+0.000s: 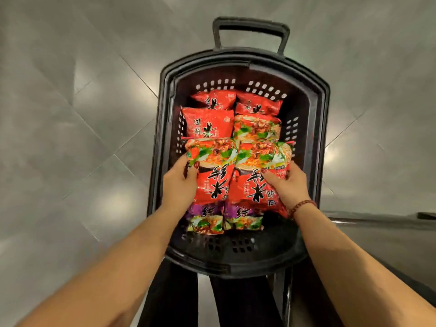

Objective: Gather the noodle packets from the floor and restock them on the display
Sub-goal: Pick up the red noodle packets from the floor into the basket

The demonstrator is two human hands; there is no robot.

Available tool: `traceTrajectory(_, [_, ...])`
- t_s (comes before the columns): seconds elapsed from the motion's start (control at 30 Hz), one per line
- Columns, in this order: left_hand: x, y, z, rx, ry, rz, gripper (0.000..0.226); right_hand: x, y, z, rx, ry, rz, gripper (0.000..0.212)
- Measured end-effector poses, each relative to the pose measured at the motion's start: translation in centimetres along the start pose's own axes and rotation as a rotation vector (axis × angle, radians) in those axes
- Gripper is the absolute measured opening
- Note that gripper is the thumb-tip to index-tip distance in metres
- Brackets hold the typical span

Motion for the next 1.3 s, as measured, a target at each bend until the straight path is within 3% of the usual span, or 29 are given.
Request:
traceTrajectory(0.27, [-3.3, -4.0, 2.2, 0.018, -0.078, 0.030, 0.036, 2.9, -5.4, 2.6, 0.091, 0.074, -0.083, 0.039])
traceTrajectory(0.37, [-3.4, -4.8, 2.3, 0.080, -0.143, 0.117, 0.053, 2.7, -5.6, 2.9, 0.236, 0.216, -0.159, 0.065])
traceTrajectory(0.43, [-2.7, -3.9, 2.8, 0.076, -0.214, 0.200, 0.068, 1.9, -4.7, 3.3, 0.356, 0.475, -0.246, 0.079])
traceTrajectory(0.5, [-1.5, -2.6, 3.9, 0.044, -0.474, 0.419, 0.074, 0.7, -3.3, 4.2, 0.474, 0.820, -0.411, 0.078])
traceTrajectory(0.57, [-1.1, -1.6, 5.6, -0.006, -0.840, 0.665, 0.080, 0.4, -2.3, 6.2, 0.431, 1.007, -0.600, 0.074])
traceTrajectory(0.67, [-2.3, -1.9, 7.5, -0.184, -1.140, 0.792, 0.101, 2.3, -2.7, 7.9, 0.265, 1.179, -0.652, 0.075])
traceTrajectory(0.73, [-2.6, -2.4, 7.7, -0.188, -1.224, 0.813, 0.104, 3.2, -3.4, 7.9, 0.232, 1.251, -0.618, 0.078])
traceTrajectory(1.1, [-3.5, -3.6, 7.8, -0.234, -1.320, 0.718, 0.107, 4.1, -5.1, 7.8, 0.154, 1.269, -0.545, 0.077])
traceTrajectory(1.3, [2.4, 0.0, 5.4, -0.212, -1.077, 0.739, 0.082, 0.0, -0.7, 5.7, 0.244, 1.126, -0.522, 0.068])
Point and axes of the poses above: each hand's wrist, its own y-axis away from the middle knuckle, its own z-axis out of the palm, x = y × z, the point moved 8 cm from there along -y, towards the middle knuckle, and after that the axes turned 10 degrees about y, right-handed, at the moved point
